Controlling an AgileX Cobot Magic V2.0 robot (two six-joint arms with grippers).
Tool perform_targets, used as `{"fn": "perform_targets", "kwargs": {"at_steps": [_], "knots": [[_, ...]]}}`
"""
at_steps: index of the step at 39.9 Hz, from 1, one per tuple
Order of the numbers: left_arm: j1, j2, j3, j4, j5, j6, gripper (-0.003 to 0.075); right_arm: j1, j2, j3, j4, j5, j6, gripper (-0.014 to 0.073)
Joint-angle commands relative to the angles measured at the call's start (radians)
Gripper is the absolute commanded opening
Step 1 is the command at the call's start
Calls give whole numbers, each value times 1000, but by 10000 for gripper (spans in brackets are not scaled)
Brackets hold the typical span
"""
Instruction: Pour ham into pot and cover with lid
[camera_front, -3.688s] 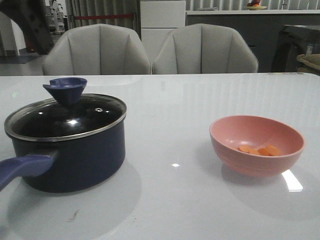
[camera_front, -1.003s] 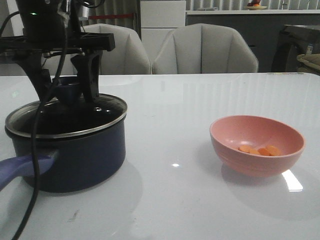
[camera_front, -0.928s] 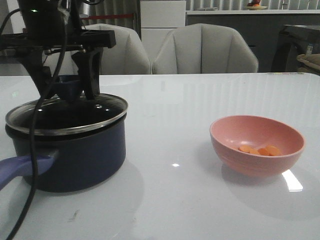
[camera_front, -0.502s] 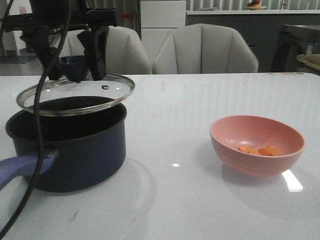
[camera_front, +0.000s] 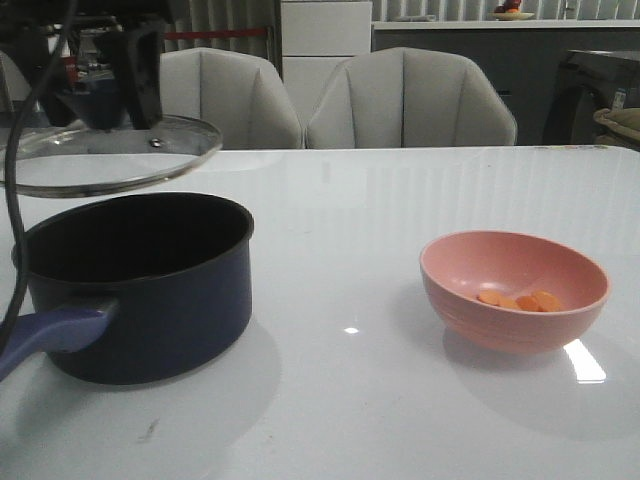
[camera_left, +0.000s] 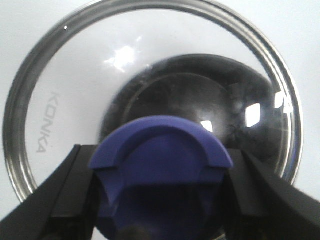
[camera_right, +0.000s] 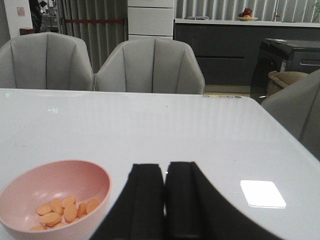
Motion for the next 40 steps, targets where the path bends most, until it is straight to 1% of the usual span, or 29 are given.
{"fn": "perform_targets", "kwargs": {"at_steps": [1, 13, 20, 33, 36, 40], "knots": [[62, -93, -4, 7, 43, 26, 249, -3, -20, 10, -10, -75, 1, 157], [299, -190, 158, 5, -15, 100, 249, -3, -20, 10, -10, -75, 1, 157], [397, -206, 254, -6, -89, 125, 249, -3, -20, 10, -10, -75, 1, 157], [446, -200, 510, -33, -365, 127, 249, -3, -20, 10, -10, -75, 1, 157], [448, -177, 541, -46, -391, 127, 249, -3, -20, 10, -10, -75, 1, 157], [448, -134, 549, -46, -390, 127, 252, -3, -20, 10, -10, -75, 1, 157]]}}
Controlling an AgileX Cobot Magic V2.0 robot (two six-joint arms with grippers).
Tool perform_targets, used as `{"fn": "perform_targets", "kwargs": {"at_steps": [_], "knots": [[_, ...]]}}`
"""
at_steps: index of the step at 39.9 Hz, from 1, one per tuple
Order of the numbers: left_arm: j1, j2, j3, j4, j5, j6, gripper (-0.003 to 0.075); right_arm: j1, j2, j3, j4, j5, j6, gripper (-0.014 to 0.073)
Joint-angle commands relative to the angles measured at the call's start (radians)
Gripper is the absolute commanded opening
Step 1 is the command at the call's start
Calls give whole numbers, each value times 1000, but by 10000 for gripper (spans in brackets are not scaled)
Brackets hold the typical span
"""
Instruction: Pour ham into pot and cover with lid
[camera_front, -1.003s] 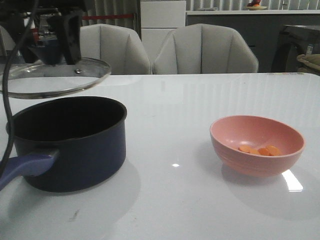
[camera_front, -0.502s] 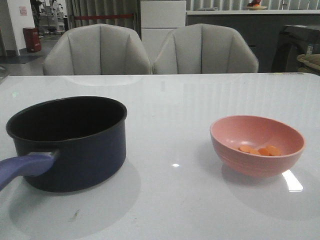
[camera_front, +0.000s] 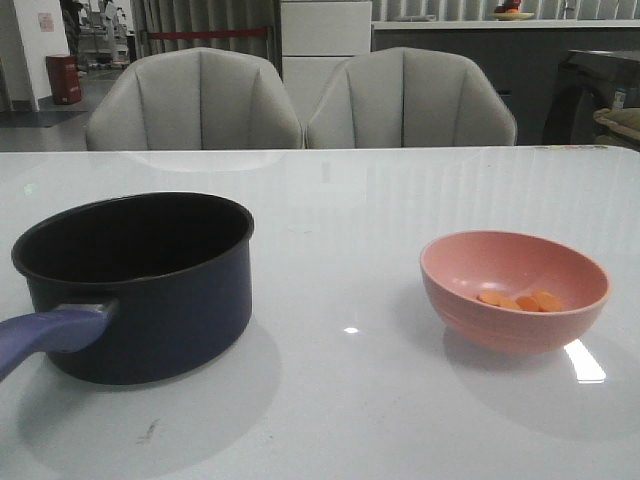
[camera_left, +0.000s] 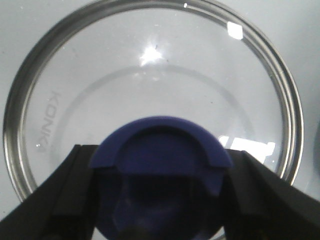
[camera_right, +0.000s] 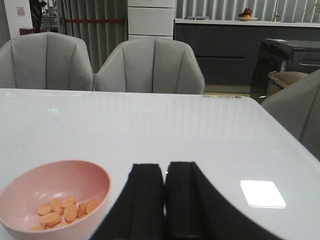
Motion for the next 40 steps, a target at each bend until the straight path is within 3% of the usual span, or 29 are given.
{"fn": "perform_targets", "kwargs": {"at_steps": [1, 15, 28, 40], "knots": [[3, 0, -19, -15, -44, 1, 252, -3, -20, 10, -10, -75, 1, 157], [1, 68, -19, -36, -42, 3, 258, -3, -20, 10, -10, -75, 1, 157], [1, 76, -19, -36, -26, 7, 526, -3, -20, 10, -10, -75, 1, 157], [-28, 74, -19, -30, -13, 29, 528, -3, -20, 10, -10, -75, 1, 157]]}}
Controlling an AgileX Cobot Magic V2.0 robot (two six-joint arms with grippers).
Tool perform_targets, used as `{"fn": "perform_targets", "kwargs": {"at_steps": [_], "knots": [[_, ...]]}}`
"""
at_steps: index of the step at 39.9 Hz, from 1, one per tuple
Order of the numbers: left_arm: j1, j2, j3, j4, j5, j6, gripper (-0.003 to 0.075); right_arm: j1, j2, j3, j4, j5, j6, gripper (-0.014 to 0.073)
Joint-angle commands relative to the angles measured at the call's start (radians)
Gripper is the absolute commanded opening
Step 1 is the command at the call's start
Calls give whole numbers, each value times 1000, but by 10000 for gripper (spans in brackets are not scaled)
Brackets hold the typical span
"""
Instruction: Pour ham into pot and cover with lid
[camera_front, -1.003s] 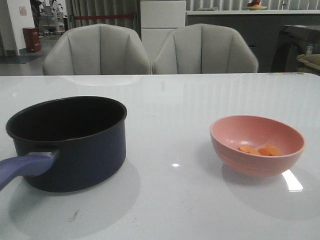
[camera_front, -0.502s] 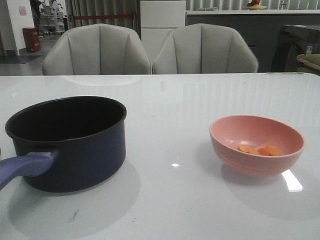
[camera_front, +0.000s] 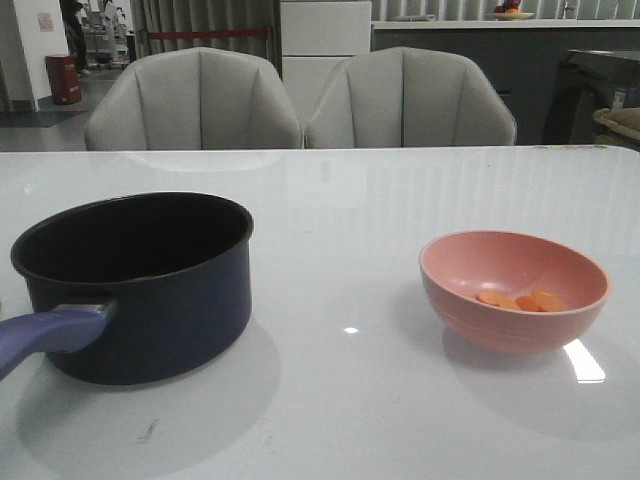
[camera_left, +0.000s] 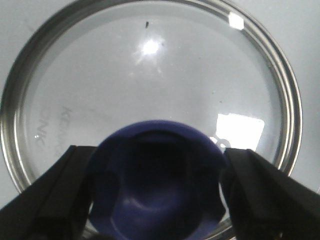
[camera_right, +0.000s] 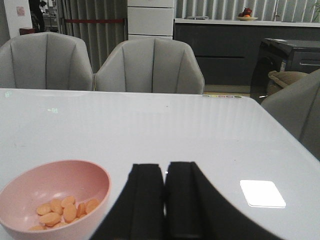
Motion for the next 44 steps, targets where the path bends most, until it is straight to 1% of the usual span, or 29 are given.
{"fn": "perform_targets", "kwargs": {"at_steps": [1, 9, 28, 30, 32, 39, 44], "knots": [[-21, -45, -23, -2, 6, 14, 528, -3, -20, 10, -10, -75, 1, 157], [-51, -111, -23, 39, 2, 14, 522, -3, -20, 10, -10, -75, 1, 157], [-51, -419, -5, 32, -40, 14, 522, -3, -20, 10, -10, -75, 1, 157], [-57, -468, 27, 32, -65, 14, 522, -3, -20, 10, -10, -75, 1, 157], [-65, -527, 61, 32, -117, 14, 522, -3, -20, 10, -10, -75, 1, 157], [-116, -774, 224, 32, -346, 14, 522, -3, -20, 10, -10, -75, 1, 157], [-154, -939, 322, 32, -421, 14, 522, -3, -20, 10, -10, -75, 1, 157]]}}
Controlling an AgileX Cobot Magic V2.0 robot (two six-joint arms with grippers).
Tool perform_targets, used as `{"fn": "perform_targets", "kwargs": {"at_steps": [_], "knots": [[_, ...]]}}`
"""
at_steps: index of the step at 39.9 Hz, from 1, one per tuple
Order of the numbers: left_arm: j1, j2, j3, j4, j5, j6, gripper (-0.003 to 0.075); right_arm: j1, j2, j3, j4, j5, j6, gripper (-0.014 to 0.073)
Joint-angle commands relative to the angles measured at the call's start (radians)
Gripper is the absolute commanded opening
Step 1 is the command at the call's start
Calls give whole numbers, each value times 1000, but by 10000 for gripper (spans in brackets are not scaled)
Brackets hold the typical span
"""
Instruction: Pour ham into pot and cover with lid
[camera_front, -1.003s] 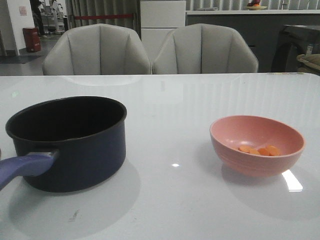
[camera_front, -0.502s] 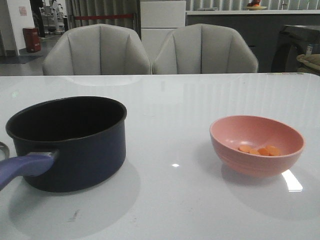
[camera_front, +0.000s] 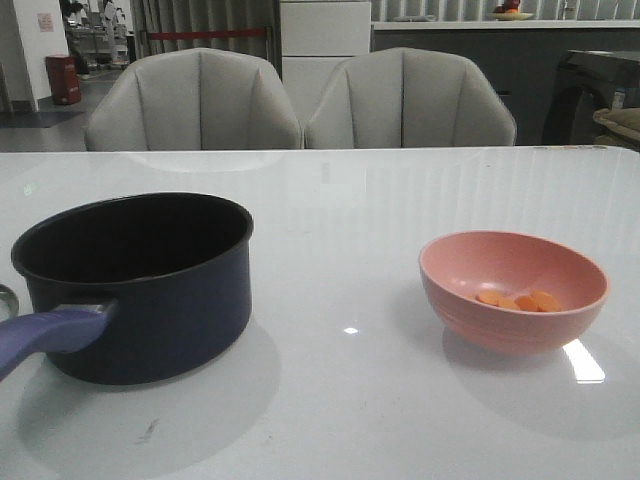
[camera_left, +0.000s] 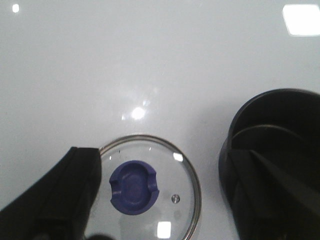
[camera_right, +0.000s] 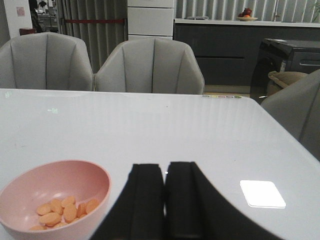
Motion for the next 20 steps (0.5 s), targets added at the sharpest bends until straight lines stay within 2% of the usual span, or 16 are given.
{"fn": "perform_targets", "kwargs": {"at_steps": [1, 11, 20], "knots": [[-30, -141, 41, -9, -129, -1, 522, -3, -20, 10, -10, -75, 1, 157], [-83, -484, 229, -9, -211, -1, 522, -3, -20, 10, -10, -75, 1, 157], [-109, -745, 415, -7, -364, -1, 522, -3, -19, 10, -10, -75, 1, 157]]}}
